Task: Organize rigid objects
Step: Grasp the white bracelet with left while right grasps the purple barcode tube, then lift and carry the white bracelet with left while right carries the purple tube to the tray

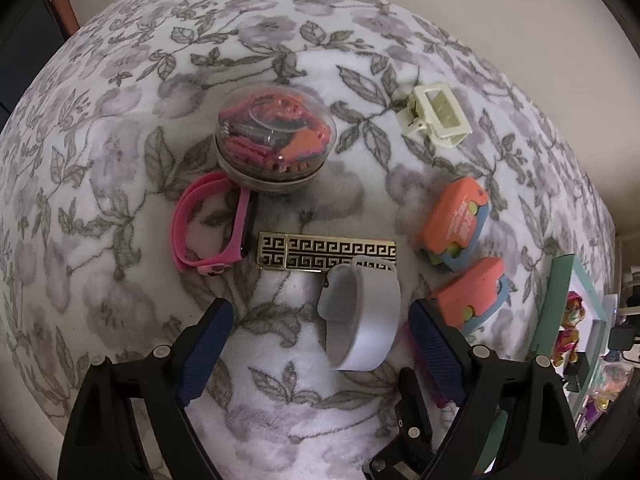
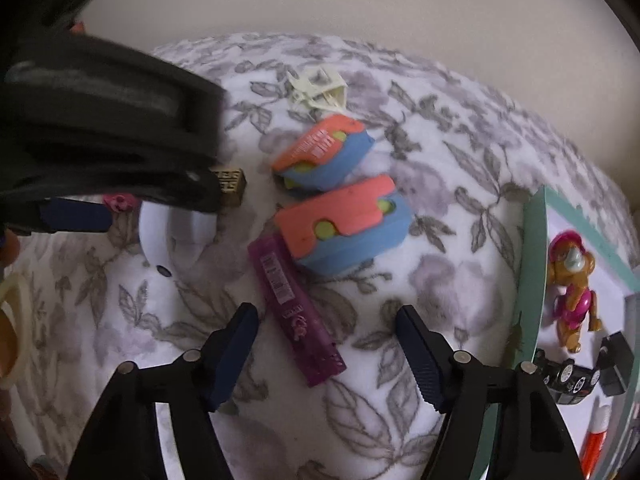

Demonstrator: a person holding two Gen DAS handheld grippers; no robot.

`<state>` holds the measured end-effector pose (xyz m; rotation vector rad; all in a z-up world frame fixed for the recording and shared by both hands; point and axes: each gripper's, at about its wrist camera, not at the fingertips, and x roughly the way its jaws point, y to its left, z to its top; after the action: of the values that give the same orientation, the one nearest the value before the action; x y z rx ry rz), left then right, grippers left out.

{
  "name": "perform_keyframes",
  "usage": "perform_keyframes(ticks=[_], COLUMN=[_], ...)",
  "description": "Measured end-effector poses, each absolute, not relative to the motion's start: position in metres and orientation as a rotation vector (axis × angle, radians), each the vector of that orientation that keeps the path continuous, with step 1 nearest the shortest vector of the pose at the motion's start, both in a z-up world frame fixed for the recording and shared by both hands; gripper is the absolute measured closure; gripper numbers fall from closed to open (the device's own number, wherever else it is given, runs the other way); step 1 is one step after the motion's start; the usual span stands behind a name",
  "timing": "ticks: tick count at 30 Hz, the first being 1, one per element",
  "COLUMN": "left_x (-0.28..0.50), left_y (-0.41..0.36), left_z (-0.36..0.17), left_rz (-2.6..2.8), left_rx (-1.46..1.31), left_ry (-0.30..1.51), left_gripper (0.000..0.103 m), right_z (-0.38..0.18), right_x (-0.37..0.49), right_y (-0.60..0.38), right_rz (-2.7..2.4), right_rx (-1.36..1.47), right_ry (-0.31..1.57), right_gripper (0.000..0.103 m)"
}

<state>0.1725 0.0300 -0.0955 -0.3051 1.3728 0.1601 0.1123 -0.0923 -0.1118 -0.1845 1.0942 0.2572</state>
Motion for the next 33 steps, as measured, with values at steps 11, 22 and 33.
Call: perform_keyframes(ticks=[11,22,33], left_x=[0.174,0.173,0.17], left_y=[0.025,0.017,0.019], left_z=[-0.107,-0.112,-0.093], left_rz=[0.147,0.115,0.153], left_rx=[-0.299,-0.309,-0.304], left_ry=[1.398,1.396,1.368], left_gripper=[0.049,0.069,0.069], right_z=[-0.106,-0.106,-0.104], right_x=[0.107,0.106,0.109], right_y=[-0.087,-0.095,-0.106], right_rz=[0.277,0.272,0.317], right_rx=[-0.159,-0.121,-0.009], right_ry=[1.095,1.111,1.155], right_gripper=[0.064,0.073,0.079])
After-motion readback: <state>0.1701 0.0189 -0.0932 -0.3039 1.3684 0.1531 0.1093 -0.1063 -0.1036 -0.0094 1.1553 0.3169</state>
